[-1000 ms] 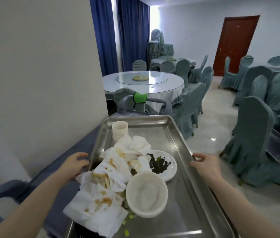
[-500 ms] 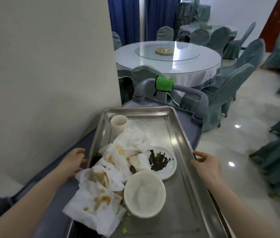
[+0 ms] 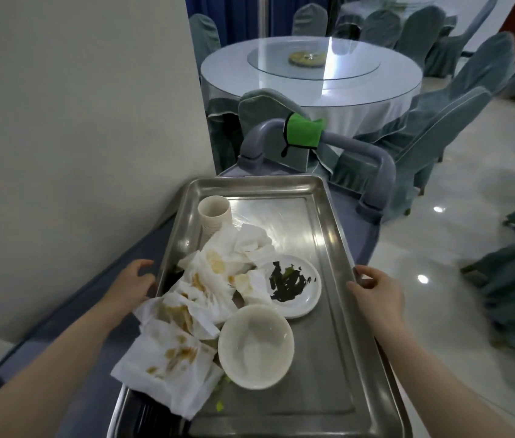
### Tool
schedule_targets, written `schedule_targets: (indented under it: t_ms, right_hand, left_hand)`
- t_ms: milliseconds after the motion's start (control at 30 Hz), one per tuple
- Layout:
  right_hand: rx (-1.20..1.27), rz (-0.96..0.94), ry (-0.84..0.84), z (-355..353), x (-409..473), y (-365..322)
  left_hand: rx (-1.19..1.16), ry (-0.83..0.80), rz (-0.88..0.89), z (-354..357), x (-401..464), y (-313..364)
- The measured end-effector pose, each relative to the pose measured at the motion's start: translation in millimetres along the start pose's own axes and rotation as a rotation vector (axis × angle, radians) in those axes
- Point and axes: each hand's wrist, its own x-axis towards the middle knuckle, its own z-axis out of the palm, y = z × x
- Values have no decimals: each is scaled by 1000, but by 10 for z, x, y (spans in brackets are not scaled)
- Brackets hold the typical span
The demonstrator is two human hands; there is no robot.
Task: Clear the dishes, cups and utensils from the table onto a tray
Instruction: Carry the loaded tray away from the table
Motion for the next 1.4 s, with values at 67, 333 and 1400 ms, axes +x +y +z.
schedule_targets:
  t_ms: [67, 333, 1400]
  right_hand:
    - [20, -1, -15, -6, -10, -26]
    - [250, 146, -355, -261, -363, 12]
    - [595, 661, -895, 493, -2339, -429]
  left_hand:
    - [-40, -19, -17, 11, -10, -39]
    - [-114, -38, -20, -43, -484, -403]
    - [-464, 210, 113, -1067, -2881, -1314]
